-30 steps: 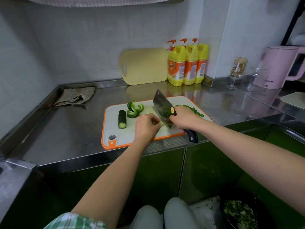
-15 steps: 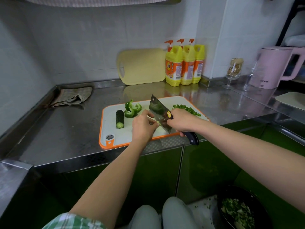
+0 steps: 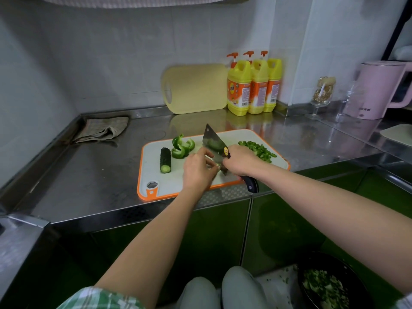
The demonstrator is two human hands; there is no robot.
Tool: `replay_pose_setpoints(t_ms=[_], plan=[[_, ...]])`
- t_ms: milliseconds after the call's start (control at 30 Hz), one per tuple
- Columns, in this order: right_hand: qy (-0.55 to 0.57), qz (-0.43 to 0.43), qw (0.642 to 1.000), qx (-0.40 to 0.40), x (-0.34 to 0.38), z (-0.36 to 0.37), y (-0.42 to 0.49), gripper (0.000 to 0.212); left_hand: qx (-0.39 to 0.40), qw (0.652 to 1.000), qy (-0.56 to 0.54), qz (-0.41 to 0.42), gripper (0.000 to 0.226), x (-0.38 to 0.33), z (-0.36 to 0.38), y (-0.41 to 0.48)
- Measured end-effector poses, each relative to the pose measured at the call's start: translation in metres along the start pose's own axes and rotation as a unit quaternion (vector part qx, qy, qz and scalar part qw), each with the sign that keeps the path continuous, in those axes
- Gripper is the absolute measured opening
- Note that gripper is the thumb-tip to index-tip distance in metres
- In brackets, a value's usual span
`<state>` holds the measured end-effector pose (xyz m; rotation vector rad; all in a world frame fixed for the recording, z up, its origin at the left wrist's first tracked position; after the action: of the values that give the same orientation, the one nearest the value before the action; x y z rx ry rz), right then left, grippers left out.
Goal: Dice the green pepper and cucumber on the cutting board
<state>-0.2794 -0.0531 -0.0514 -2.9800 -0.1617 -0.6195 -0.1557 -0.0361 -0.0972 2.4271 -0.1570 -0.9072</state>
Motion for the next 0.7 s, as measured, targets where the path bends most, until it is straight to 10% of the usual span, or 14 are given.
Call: replay_pose_setpoints(t_ms=[467,700], plan=[[0.213,0.023,0.977,-0.014,-0.047,-0.025,0.010,0.019,0.109,0.985,0.095,0.093,0.041,0.009,-0.008,0.025],[0.246,0.029,0.969,-0.015,-0.055,-0.023,0.016,0.018,0.323,0.920,0.150,0.161,0.064,-0.006,0.018,0.048]])
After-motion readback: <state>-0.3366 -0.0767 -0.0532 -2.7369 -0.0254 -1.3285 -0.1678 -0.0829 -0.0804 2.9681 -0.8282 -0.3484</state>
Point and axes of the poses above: each hand's wrist, its own y-axis towards the middle knuckle, its own z-axis out of the palm, x = y × z, the point moved 4 cm from there along y, towards the middle knuckle, and after that the axes turned 9 degrees about z, right-handed, at the moved point
